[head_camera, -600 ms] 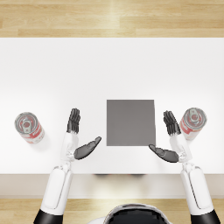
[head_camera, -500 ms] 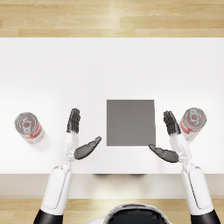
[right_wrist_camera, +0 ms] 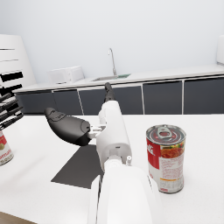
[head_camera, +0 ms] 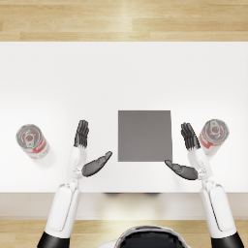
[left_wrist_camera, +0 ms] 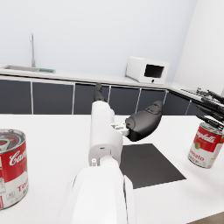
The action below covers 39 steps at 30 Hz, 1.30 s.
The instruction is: Pick up the red can on the left and place it in the middle, then pick up the red can on the right and place it on top of the can in the middle
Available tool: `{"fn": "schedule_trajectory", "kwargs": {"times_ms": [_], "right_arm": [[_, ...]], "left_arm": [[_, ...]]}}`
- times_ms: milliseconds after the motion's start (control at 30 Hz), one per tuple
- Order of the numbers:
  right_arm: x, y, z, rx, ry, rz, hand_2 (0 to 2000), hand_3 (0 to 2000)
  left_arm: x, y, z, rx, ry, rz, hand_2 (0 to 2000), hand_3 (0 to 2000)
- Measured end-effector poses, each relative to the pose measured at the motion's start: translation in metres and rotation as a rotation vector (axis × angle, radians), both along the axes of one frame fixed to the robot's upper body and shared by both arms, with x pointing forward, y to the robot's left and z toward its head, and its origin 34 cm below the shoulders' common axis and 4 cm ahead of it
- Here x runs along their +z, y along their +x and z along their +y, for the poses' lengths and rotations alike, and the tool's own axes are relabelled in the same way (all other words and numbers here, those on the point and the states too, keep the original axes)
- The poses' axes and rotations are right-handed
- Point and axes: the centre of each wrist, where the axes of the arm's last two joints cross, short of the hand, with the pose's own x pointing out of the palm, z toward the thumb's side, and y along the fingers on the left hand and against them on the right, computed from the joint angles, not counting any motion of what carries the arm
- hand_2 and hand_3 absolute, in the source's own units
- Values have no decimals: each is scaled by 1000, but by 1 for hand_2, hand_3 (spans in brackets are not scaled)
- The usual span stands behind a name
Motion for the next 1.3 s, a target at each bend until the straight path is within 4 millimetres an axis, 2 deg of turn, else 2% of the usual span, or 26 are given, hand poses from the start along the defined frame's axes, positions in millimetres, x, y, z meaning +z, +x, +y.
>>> {"fn": "schedule_trajectory", "kwargs": {"times_ms": [133, 233, 500, 667, 933, 1300], "right_arm": [[-4, 0, 3, -43, 32, -18, 0, 0], [1, -4, 0, -116, -15, -94, 0, 0], [22, -16, -41, -408, -263, -279, 0, 0], [21, -20, -63, -518, -300, -274, 0, 0], [-4, -15, -78, -569, -310, -163, 0, 0], [-68, 12, -85, -563, -320, 94, 0, 0]], "left_arm": [[-4, -1, -2, -43, -1, -45, 0, 0], [1, -5, 8, -16, 29, -114, 0, 0], [22, -13, 63, 306, 325, -267, 0, 0], [23, -18, 98, 470, 374, -253, 0, 0], [-6, -23, 139, 620, 356, -111, 0, 0], [-77, -7, 153, 615, 315, 173, 0, 0]]}}
